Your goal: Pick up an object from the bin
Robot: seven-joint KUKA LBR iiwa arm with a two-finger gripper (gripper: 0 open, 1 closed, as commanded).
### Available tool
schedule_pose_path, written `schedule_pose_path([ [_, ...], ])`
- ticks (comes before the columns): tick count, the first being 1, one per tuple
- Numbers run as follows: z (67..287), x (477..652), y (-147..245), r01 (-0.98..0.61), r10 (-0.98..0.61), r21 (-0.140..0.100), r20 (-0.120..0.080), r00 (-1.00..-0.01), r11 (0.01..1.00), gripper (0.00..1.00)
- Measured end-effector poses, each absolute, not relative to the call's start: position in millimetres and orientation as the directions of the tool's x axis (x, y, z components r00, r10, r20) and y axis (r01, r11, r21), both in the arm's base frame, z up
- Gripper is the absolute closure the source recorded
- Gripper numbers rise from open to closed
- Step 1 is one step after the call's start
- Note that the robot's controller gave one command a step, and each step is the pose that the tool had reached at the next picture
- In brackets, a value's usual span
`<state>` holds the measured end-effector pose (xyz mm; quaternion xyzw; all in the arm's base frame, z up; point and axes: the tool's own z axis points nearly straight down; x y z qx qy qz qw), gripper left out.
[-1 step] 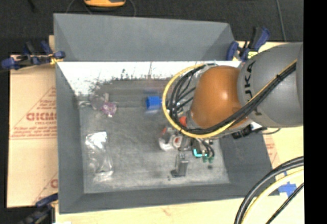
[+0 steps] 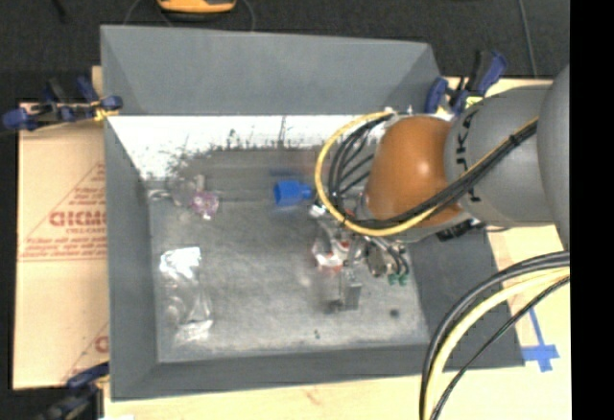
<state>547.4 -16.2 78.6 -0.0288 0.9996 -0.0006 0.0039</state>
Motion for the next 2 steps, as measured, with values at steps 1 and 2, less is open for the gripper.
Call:
schedule_pose_path([
  [1,74.1,574.5,-30.9,-0.228,-0.228,-0.003,-0.012,-0.974,0.974,0.0],
  [2,74.3,579.7,-36.7,-0.716,-0.716,-0.012,-0.013,-0.698,0.698,0.0],
])
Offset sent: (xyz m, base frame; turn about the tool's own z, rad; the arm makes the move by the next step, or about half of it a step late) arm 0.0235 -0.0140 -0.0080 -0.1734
